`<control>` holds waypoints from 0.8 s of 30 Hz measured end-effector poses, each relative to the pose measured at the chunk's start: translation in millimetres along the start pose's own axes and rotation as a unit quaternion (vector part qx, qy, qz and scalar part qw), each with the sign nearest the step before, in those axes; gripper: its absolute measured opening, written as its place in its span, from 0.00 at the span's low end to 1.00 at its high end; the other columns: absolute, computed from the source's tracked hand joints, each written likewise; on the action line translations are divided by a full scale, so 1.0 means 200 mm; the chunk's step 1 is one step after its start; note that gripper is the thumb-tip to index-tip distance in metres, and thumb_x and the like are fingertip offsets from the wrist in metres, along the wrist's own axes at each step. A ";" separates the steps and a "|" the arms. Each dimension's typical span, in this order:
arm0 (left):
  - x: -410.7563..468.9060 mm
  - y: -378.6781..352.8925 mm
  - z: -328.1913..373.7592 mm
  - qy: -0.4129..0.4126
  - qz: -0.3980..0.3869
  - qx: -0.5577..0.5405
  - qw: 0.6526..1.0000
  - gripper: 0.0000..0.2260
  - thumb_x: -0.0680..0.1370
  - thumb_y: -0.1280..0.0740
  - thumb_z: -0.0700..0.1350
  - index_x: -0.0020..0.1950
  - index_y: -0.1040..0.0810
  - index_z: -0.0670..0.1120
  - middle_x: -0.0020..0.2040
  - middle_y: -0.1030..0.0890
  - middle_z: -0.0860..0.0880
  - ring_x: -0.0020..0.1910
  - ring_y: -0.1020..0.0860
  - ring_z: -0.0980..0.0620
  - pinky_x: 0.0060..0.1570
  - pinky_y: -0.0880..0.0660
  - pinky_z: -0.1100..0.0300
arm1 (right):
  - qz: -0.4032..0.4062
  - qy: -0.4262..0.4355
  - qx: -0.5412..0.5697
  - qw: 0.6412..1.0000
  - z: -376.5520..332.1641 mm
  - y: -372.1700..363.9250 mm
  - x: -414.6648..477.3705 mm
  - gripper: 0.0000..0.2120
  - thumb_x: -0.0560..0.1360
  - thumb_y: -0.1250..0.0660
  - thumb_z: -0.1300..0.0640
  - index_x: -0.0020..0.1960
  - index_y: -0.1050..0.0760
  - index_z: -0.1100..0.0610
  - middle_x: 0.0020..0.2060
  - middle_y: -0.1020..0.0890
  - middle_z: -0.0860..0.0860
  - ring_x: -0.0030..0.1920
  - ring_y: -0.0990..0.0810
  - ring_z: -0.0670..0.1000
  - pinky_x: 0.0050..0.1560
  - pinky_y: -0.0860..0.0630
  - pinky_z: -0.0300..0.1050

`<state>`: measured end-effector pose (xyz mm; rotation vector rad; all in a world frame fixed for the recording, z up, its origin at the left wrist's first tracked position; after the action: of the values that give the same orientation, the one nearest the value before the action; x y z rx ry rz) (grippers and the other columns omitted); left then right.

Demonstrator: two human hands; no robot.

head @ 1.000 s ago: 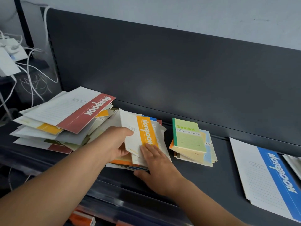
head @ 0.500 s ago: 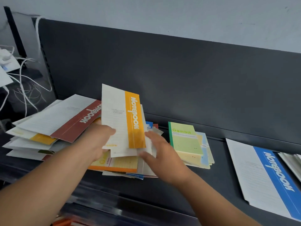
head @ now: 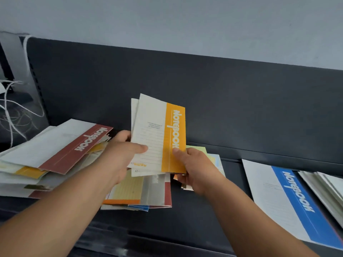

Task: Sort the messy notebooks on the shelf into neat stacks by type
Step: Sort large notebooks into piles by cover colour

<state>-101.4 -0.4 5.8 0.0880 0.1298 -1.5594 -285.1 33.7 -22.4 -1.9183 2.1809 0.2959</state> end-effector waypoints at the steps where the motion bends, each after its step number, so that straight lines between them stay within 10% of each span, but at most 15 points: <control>1: -0.01 -0.05 0.00 -0.005 -0.004 0.010 1.000 0.16 0.75 0.31 0.33 0.59 0.25 0.48 0.53 0.17 0.48 0.50 0.20 0.45 0.40 0.22 0.52 | 0.015 0.008 -0.004 1.000 0.01 0.05 0.00 0.07 0.79 0.34 0.52 0.53 0.25 0.55 0.48 0.18 0.51 0.42 0.21 0.50 0.32 0.24 0.40; 6: -0.05 -0.36 -0.02 -0.003 -0.040 0.020 0.999 0.09 0.77 0.32 0.37 0.56 0.24 0.46 0.49 0.17 0.48 0.46 0.19 0.48 0.34 0.25 0.58 | 0.061 0.022 -0.009 0.998 0.05 0.35 -0.05 0.06 0.79 0.35 0.56 0.56 0.24 0.54 0.53 0.18 0.52 0.47 0.22 0.51 0.33 0.25 0.40; 15: -0.12 -1.01 -0.11 -0.001 -0.134 0.124 0.983 0.06 0.79 0.38 0.38 0.50 0.22 0.44 0.50 0.17 0.46 0.51 0.20 0.45 0.55 0.24 0.49 | 0.152 0.028 -0.014 0.988 0.15 1.04 -0.23 0.15 0.77 0.41 0.68 0.59 0.26 0.56 0.51 0.19 0.53 0.46 0.21 0.51 0.41 0.23 0.40; 24: -0.34 -1.70 -0.22 -0.010 -0.244 0.179 0.953 0.06 0.79 0.36 0.40 0.44 0.23 0.47 0.45 0.18 0.48 0.44 0.20 0.50 0.44 0.23 0.57 | 0.307 0.011 -0.016 0.951 0.30 1.74 -0.48 0.14 0.76 0.41 0.69 0.58 0.26 0.59 0.44 0.18 0.59 0.35 0.19 0.55 0.33 0.21 0.45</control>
<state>-442.2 69.5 -19.4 0.3469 -0.1628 -2.0655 -617.2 187.0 -50.4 -1.2013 2.7514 0.4081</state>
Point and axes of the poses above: each hand's wrist, its own x-axis towards the middle knuckle, its own y-axis out of the back of the hand, z = x × y, the point moved 7 cm from there along x, towards the middle knuckle
